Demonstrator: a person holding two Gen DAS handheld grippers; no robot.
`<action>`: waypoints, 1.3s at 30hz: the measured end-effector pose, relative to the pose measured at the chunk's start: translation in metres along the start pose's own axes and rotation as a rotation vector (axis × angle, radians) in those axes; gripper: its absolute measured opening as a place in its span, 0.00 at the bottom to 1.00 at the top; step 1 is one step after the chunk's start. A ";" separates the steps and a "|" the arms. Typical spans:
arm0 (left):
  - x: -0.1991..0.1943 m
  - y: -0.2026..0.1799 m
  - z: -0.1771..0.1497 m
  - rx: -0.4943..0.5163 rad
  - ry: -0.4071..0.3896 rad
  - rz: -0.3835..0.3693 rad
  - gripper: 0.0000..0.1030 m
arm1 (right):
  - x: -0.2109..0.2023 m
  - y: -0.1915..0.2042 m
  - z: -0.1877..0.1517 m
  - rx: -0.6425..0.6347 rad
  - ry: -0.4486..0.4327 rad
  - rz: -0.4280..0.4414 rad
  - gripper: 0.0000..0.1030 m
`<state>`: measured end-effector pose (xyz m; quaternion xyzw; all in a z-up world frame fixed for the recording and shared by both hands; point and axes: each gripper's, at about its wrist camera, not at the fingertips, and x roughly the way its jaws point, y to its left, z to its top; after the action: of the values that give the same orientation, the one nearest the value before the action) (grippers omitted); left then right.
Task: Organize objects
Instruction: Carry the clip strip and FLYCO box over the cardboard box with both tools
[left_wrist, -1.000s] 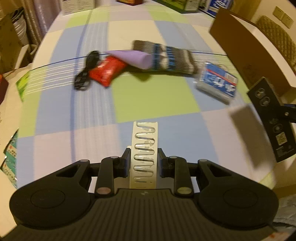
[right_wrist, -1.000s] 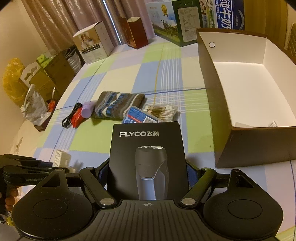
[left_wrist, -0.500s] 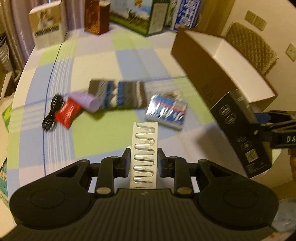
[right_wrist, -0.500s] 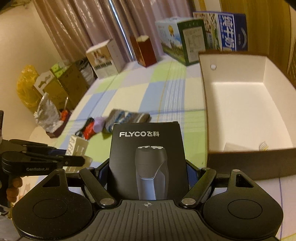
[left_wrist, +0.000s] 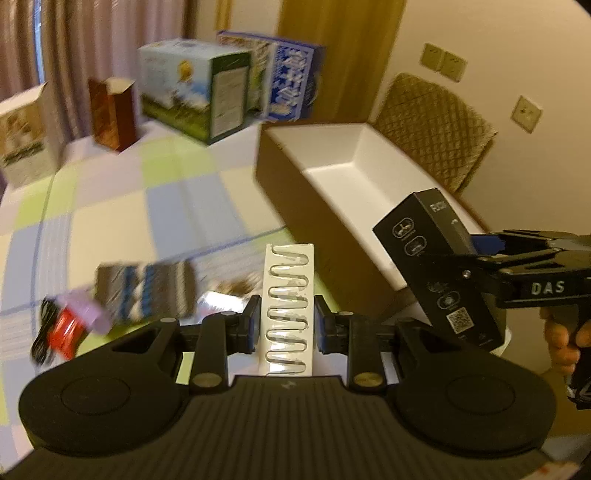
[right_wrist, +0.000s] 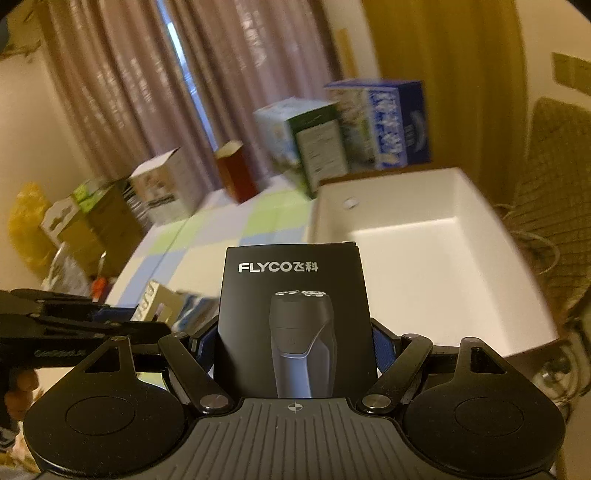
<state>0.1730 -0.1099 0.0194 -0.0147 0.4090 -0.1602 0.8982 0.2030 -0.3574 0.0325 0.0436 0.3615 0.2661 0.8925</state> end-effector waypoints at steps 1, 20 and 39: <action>0.003 -0.005 0.006 0.011 -0.007 -0.011 0.23 | -0.001 -0.007 0.004 0.007 -0.006 -0.011 0.74; 0.090 -0.091 0.093 0.069 -0.042 -0.068 0.23 | 0.026 -0.106 0.048 -0.053 0.010 -0.091 0.74; 0.204 -0.105 0.102 0.031 0.158 0.022 0.23 | 0.109 -0.147 0.051 -0.124 0.159 -0.088 0.74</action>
<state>0.3444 -0.2809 -0.0454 0.0164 0.4763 -0.1572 0.8649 0.3674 -0.4218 -0.0380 -0.0490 0.4157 0.2511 0.8728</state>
